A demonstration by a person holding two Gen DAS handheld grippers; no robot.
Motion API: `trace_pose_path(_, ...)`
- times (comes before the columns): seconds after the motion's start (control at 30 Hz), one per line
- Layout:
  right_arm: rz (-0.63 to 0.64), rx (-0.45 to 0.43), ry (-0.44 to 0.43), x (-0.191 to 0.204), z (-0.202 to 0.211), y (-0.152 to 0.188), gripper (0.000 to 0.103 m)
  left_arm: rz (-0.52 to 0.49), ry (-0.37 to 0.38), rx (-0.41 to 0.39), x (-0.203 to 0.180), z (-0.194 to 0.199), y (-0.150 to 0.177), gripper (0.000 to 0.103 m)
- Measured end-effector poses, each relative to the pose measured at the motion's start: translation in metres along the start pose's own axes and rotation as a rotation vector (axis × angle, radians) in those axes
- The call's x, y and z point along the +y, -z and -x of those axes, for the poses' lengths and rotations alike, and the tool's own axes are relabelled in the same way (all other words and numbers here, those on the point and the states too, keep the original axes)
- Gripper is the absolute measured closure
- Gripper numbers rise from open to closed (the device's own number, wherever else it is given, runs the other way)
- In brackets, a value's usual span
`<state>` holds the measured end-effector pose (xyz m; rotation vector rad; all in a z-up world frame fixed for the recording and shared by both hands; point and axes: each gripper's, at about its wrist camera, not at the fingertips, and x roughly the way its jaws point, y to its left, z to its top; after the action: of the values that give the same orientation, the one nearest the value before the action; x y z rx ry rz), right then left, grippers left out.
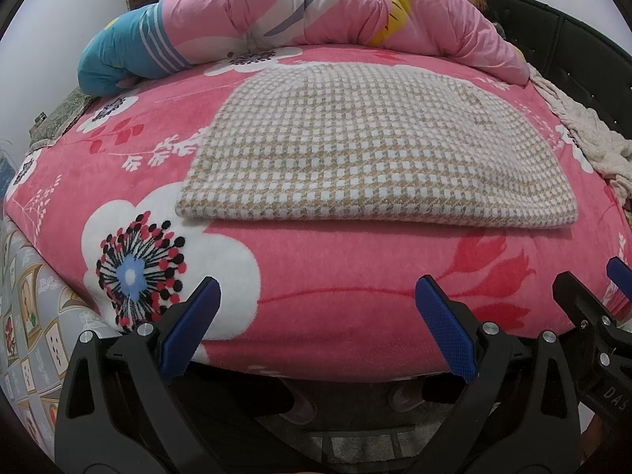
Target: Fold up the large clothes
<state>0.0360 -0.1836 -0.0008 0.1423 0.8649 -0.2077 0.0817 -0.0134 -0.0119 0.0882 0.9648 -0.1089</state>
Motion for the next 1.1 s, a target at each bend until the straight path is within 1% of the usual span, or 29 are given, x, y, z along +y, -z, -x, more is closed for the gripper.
trace_pose_path(1.1, 0.003, 0.0, -0.001, -0.0006, 0.0001, 0.0005, 0.007, 0.002, -0.004, -0.003, -0.0004, 0.0022, 0.0012, 0.007)
